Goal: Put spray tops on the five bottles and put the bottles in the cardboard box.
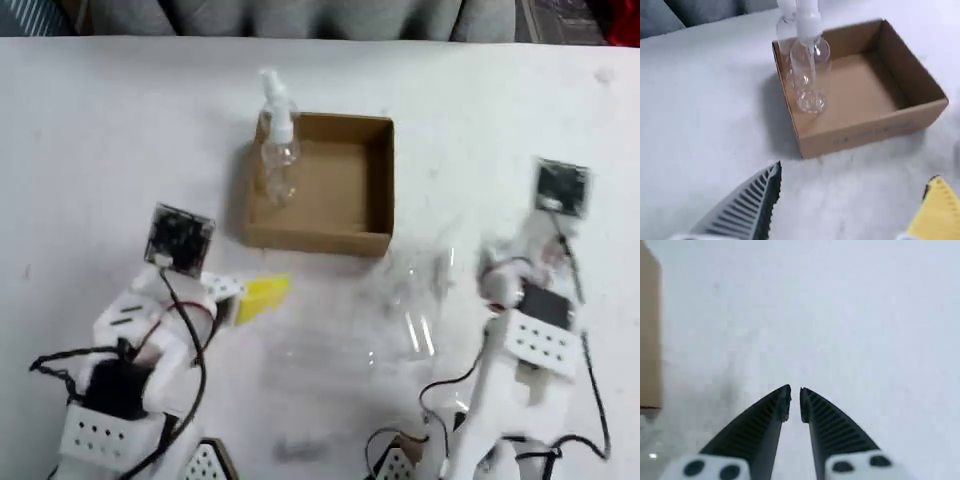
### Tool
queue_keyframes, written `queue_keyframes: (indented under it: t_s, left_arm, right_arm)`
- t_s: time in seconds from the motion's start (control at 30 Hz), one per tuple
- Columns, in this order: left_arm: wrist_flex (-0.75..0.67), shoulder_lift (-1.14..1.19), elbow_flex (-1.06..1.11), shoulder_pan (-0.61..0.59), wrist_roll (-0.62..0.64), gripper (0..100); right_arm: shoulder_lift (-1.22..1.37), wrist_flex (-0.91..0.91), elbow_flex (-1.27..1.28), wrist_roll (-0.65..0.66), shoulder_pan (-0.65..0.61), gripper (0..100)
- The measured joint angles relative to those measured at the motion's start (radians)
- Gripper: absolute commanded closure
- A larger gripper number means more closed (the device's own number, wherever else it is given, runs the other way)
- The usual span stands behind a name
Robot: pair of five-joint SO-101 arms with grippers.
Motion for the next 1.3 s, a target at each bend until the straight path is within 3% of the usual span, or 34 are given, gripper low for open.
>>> queue_keyframes:
  t_s: [0.2,0.4,0.53,0.77,0.83,0.97,1.3]
  left_arm:
    - [0.149,-0.017,0.0,0.0,-0.247,60]
    - [0.212,-0.018,-0.002,0.037,-0.529,60]
    - [0.358,-0.018,-0.048,0.153,-0.669,60]
    - [0.512,-0.04,-0.13,0.537,-0.756,60]
    - [0.491,-0.04,-0.124,0.605,-0.766,60]
    - [0.333,0.028,-0.054,0.62,-0.792,60]
    - [-0.034,0.543,-0.126,0.586,-0.809,60]
  right_arm:
    - [0.002,0.066,0.15,0.104,0.195,98.1]
    - [0.0,0.023,0.221,0.101,0.206,98.1]
    - [0.0,-0.04,0.242,0.087,0.206,98.1]
    - [0.003,-0.052,0.244,0.087,0.206,98.1]
    - [0.003,-0.052,0.244,0.087,0.206,98.1]
    - [0.003,-0.052,0.244,0.087,0.206,98.1]
    - [0.003,-0.052,0.244,0.087,0.206,98.1]
